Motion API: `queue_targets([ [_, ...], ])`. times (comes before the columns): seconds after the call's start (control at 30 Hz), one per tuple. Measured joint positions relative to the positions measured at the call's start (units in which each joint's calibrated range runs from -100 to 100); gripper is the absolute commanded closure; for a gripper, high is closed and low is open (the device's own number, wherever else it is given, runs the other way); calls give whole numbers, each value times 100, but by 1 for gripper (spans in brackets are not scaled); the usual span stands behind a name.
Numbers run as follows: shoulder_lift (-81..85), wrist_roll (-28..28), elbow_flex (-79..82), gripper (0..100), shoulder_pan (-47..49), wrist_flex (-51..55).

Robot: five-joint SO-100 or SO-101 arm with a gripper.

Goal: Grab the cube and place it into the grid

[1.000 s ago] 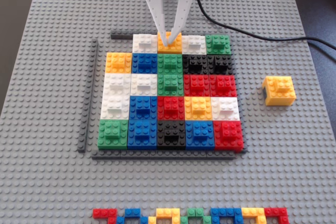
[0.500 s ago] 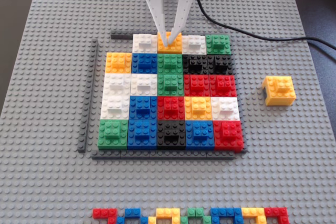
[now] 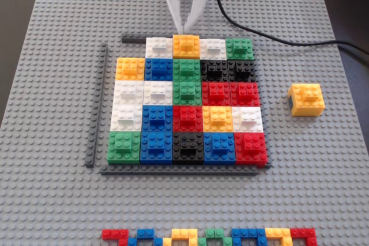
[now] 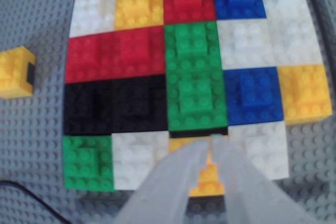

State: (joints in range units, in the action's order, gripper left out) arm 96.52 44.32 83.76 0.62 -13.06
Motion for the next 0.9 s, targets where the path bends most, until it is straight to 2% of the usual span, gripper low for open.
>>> queue_targets([
  [0.5, -1891, -259, -3583, 100, 897, 1177],
  [0.9, -4241, -430, -5931, 100, 1487, 1426],
])
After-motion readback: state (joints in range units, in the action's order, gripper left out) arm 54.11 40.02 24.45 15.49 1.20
